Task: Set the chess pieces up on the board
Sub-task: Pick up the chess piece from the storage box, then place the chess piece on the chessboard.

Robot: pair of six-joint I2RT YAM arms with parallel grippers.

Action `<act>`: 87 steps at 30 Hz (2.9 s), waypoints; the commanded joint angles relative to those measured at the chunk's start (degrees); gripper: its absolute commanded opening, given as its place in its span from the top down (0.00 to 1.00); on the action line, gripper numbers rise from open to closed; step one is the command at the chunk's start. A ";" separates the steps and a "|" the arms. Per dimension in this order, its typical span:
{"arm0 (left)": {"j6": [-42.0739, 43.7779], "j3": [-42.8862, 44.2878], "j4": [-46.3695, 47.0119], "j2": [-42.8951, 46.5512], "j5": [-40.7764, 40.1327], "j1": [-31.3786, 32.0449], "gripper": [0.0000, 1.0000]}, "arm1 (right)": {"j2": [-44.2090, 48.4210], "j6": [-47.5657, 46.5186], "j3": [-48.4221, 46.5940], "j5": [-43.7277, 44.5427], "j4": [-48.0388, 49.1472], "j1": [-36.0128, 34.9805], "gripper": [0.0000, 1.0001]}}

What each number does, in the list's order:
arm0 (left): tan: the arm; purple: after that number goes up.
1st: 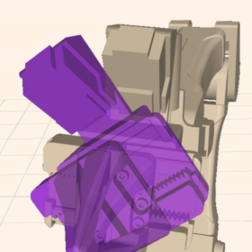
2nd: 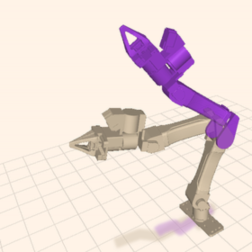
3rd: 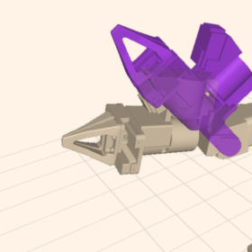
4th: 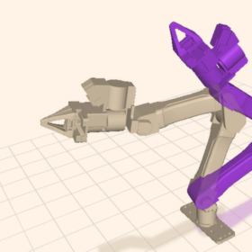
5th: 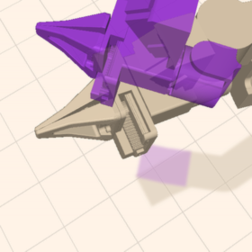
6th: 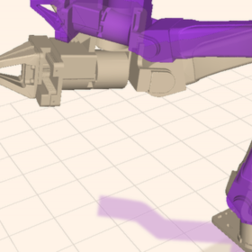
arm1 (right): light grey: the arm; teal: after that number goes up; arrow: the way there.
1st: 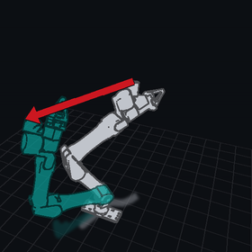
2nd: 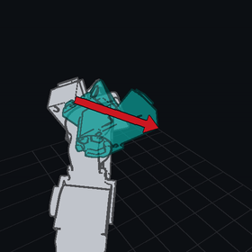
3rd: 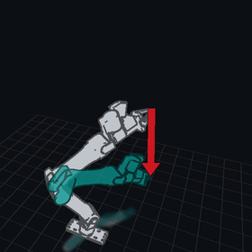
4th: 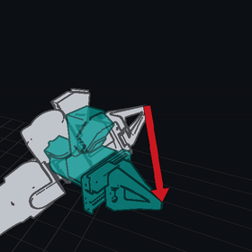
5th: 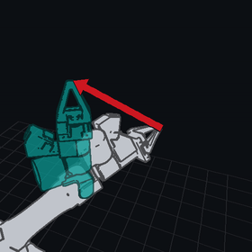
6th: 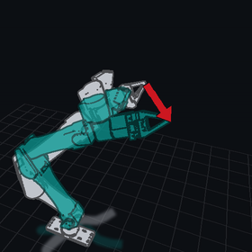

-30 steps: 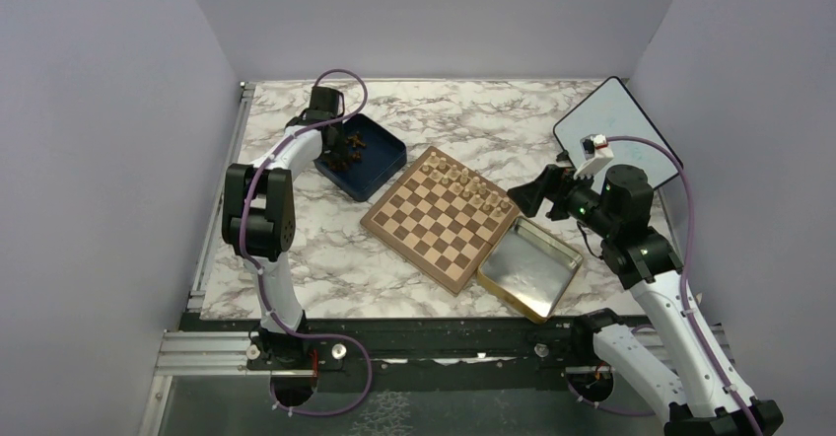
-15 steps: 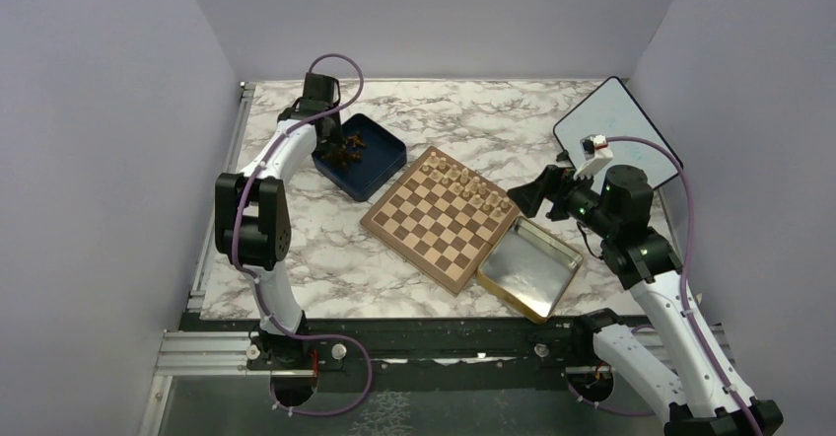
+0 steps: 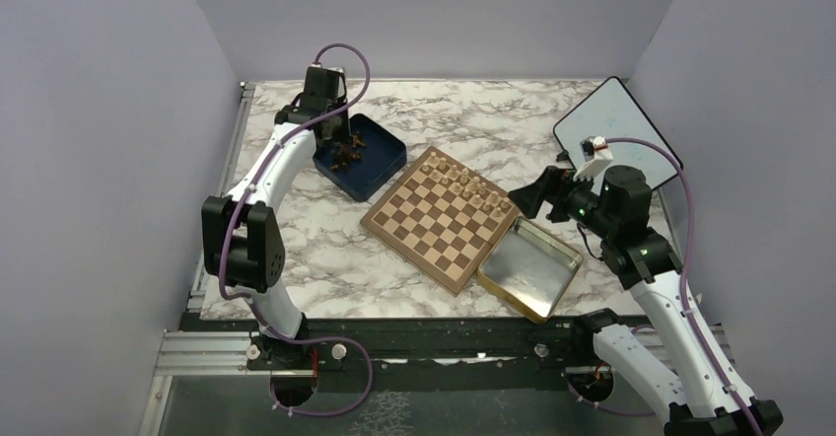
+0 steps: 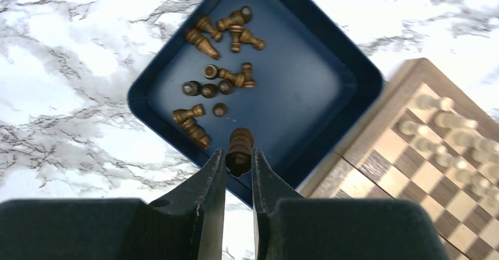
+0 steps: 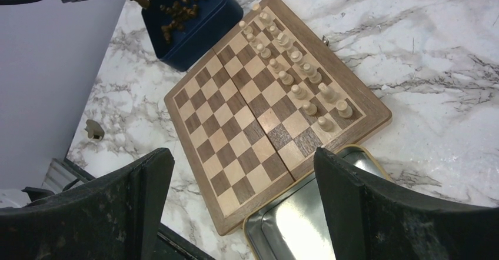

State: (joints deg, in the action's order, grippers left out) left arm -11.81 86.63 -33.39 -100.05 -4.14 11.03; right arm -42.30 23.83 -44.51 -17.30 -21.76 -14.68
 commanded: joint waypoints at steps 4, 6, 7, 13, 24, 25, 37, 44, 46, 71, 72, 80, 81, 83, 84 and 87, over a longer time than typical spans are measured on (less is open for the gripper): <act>0.29 -2.92 -3.51 8.90 6.73 6.06 0.88 | 0.45 0.38 0.52 1.68 -3.90 -0.33 0.06; 0.56 -4.48 -3.89 11.43 7.47 8.54 0.88 | 0.69 0.11 0.49 2.00 -4.55 -0.30 0.06; 0.40 -5.39 -4.14 13.06 7.48 9.85 0.88 | 0.81 -0.07 0.46 1.90 -4.82 -0.27 0.06; -4.17 -13.12 -4.25 20.67 4.87 18.43 0.88 | 1.34 1.00 0.39 1.41 -6.29 -0.28 0.06; -15.64 -20.14 -4.06 21.15 -8.26 36.14 0.88 | 0.93 2.33 0.97 2.23 -8.58 -0.34 0.06; -16.26 -19.99 -4.01 20.49 -9.46 37.29 0.88 | 0.72 2.23 0.86 2.12 -8.59 -0.27 0.06; -22.37 -20.74 -3.40 14.47 -16.91 43.90 0.88 | 0.42 0.66 0.15 1.10 -9.64 -0.34 0.06; -23.93 -23.10 -3.31 14.29 -18.95 43.90 0.88 | 0.47 -0.19 -0.46 0.94 -9.98 -0.56 0.05; -24.40 -23.72 -3.19 14.25 -19.39 43.90 0.88 | 0.57 -0.19 -0.49 0.87 -9.97 -0.71 0.05; -25.98 -27.65 1.57 12.28 -22.25 42.51 0.87 | 0.26 -1.32 -1.28 1.51 -10.53 -2.76 0.05; -25.98 -27.65 1.65 12.21 -22.23 42.50 0.87 | 0.27 -1.27 -1.36 1.51 -10.58 -2.83 0.05; -25.69 -27.35 2.01 11.25 -21.58 42.50 0.83 | 0.26 -1.35 -1.29 1.51 -10.28 -2.82 0.05; -25.63 -27.27 2.01 11.08 -21.46 42.50 0.83 | 0.27 -1.41 -1.27 1.56 -10.33 -2.81 0.05; -25.75 -27.05 2.01 10.86 -21.12 42.50 0.83 | 0.28 -1.42 -1.13 1.63 -10.32 -2.95 0.05; -25.80 -27.01 2.01 10.78 -20.94 42.50 0.83 | 0.36 -1.42 -1.11 1.62 -10.30 -2.94 0.05; -25.93 -26.69 2.01 10.64 -20.68 42.50 0.83 | 0.58 -1.42 -0.93 1.68 -10.32 -3.03 0.05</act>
State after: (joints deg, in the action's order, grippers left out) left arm -37.26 59.46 -31.90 -87.88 -25.12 53.63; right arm -42.06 23.29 -43.88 -15.94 -30.22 -17.26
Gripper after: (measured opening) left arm 0.190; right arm 0.945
